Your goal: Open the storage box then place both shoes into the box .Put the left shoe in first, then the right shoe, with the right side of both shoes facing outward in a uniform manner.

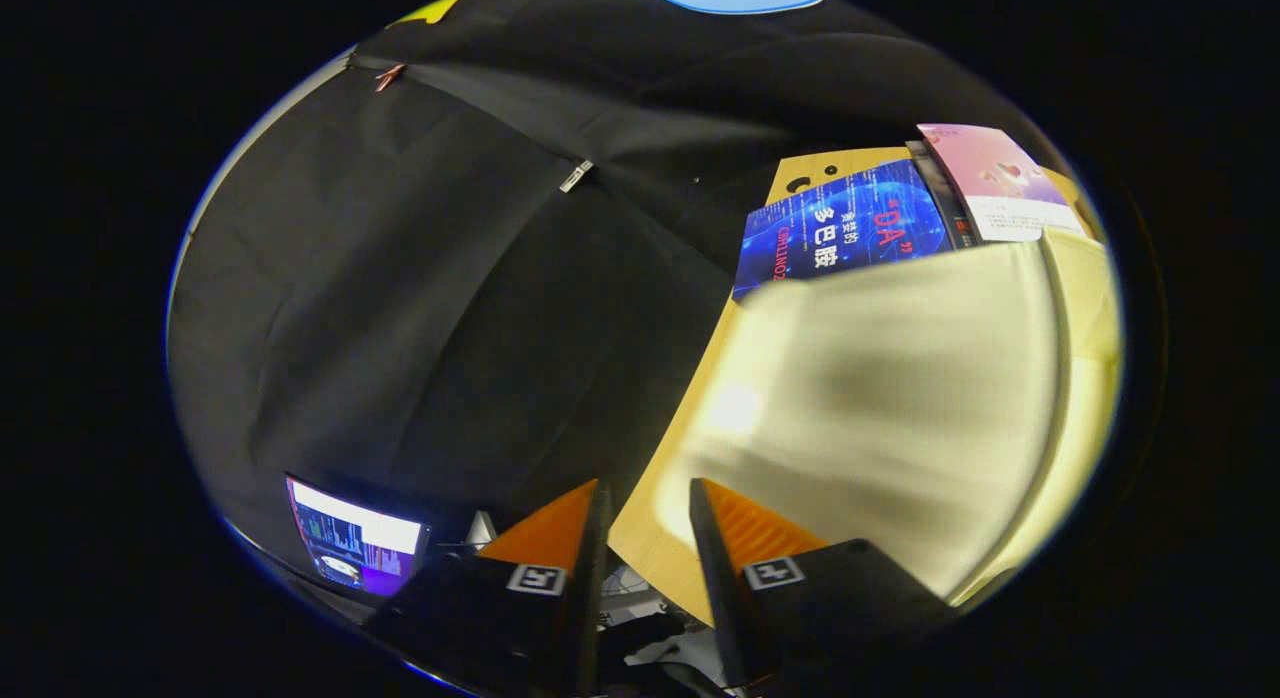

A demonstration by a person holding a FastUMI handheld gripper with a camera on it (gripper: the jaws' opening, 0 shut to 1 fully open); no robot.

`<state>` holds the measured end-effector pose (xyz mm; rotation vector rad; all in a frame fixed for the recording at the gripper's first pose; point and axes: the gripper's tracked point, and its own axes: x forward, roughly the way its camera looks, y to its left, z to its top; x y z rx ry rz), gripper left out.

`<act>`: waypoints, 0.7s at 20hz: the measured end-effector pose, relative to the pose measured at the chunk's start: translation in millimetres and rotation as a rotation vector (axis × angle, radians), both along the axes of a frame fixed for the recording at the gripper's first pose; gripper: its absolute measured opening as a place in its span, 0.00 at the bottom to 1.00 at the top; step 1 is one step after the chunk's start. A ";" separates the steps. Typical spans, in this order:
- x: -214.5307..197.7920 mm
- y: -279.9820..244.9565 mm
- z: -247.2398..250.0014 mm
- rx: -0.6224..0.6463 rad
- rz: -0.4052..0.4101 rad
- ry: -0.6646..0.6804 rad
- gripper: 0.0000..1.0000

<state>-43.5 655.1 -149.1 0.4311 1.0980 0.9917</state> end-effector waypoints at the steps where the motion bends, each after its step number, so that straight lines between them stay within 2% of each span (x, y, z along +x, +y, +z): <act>1: 1.2 -7.5 3.2 -0.006 0.001 -0.030 0.66; 3: 8.1 -29.4 13.5 -0.019 -0.016 -0.121 0.98; 9: 43.9 -117.7 69.4 0.008 -0.163 -0.361 0.98; 14: 70.2 -227.1 82.7 -0.085 -0.294 -0.566 0.98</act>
